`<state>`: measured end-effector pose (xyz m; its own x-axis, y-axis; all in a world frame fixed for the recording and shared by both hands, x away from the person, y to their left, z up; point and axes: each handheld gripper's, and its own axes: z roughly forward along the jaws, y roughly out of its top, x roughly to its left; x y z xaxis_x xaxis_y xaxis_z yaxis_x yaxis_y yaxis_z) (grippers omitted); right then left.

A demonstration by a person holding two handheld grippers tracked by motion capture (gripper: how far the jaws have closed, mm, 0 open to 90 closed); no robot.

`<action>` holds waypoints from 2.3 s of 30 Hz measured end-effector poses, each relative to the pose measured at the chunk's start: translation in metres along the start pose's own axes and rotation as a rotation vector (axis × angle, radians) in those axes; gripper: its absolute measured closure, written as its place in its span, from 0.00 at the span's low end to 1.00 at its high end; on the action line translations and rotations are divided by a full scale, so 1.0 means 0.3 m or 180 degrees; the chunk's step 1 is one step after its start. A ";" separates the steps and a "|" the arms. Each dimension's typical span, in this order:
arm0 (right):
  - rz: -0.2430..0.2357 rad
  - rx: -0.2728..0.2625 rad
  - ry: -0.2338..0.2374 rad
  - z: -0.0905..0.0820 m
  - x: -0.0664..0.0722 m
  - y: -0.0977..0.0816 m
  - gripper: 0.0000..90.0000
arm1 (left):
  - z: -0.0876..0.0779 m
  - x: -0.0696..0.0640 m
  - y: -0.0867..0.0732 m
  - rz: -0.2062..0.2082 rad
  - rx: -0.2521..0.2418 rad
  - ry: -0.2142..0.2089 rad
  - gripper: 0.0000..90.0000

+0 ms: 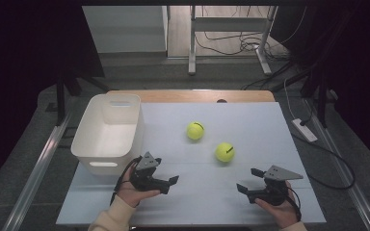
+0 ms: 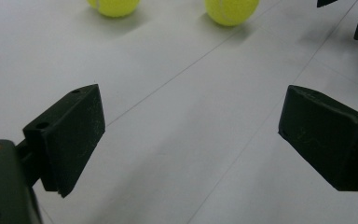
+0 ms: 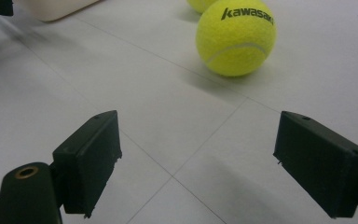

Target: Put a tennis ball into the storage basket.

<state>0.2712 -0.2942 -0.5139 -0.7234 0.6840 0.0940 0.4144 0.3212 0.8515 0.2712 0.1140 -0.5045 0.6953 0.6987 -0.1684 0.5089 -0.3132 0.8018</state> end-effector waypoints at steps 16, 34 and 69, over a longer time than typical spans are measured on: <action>0.0019 -0.0005 -0.0032 0.000 -0.010 -0.001 0.16 | 0.065 0.003 0.069 0.0015 0.0074 0.0043 0.09; 0.0001 -0.0014 -0.0007 0.000 -0.006 0.001 0.16 | 0.117 -0.003 0.138 0.0094 0.0180 0.0089 0.09; 0.0003 -0.0010 -0.0026 0.003 -0.009 0.001 0.16 | 0.208 0.026 0.203 0.0056 0.0341 0.0174 0.09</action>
<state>0.2738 -0.2953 -0.5144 -0.7185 0.6896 0.0908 0.4135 0.3185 0.8530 0.3393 0.0602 -0.4928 0.6775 0.7255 -0.1209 0.5501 -0.3906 0.7382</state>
